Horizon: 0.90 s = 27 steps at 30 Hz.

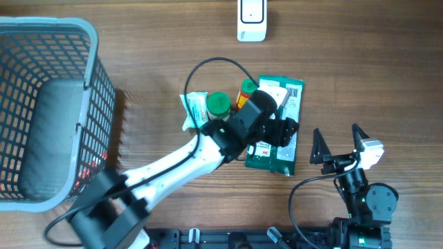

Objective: Scan the item barcode
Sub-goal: 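Lift the glove bag out and lay it right of the sauce bottle, then return the left gripper to the basket and grasp the red stick packet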

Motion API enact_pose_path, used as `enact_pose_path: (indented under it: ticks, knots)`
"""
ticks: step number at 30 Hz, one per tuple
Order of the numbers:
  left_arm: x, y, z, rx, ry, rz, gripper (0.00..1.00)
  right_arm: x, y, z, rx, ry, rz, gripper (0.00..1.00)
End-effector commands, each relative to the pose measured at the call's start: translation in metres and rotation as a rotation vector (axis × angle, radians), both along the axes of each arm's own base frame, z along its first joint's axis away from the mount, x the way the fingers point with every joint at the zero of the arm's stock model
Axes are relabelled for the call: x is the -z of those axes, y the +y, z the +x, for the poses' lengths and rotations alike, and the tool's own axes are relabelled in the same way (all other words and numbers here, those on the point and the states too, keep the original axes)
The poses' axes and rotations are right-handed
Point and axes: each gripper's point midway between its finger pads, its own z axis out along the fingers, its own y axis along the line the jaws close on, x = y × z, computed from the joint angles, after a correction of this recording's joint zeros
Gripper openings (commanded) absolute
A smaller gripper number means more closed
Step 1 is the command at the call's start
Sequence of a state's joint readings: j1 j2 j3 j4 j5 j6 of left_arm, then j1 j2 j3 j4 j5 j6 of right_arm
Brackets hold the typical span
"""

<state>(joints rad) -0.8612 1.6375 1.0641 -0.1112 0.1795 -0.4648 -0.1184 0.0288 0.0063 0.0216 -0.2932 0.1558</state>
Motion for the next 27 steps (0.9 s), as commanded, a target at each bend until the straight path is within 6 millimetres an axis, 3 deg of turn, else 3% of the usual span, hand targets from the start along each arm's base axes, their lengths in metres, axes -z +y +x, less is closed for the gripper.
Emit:
enact_pose_path:
  ticks: [1,8,12,15,19,22,23,27]
  knots:
    - [-0.041,0.027,0.006,-0.09,-0.101,0.012,0.74,-0.001,-0.002,0.0,0.011,-0.005,0.001,1.0]
    - [-0.094,0.111,0.017,-0.326,-0.307,0.183,0.87,-0.001,-0.002,0.0,0.011,-0.005,0.001,1.0]
    - [-0.155,0.17,0.029,-0.475,-0.474,0.18,1.0,-0.001,-0.002,0.0,0.012,-0.005,0.001,1.0]
    - [-0.199,0.214,0.037,-0.574,-0.567,0.159,1.0,-0.001,-0.002,0.0,0.011,-0.005,0.001,1.0]
    - [-0.256,0.309,0.048,-0.862,-0.656,0.134,1.0,-0.001,-0.002,0.0,0.012,-0.005,0.001,1.0]
    - [-0.283,0.376,0.048,-1.07,-0.695,0.15,1.0,-0.001,-0.002,0.0,0.012,-0.005,0.001,1.0]
    - [-0.29,0.413,0.045,-1.202,-0.699,0.146,1.0,-0.001,-0.002,0.0,0.011,-0.005,0.001,1.0]
    - [-0.285,0.494,0.03,-1.514,-0.649,0.09,1.0,-0.001,-0.002,0.0,0.011,-0.005,0.001,1.0]
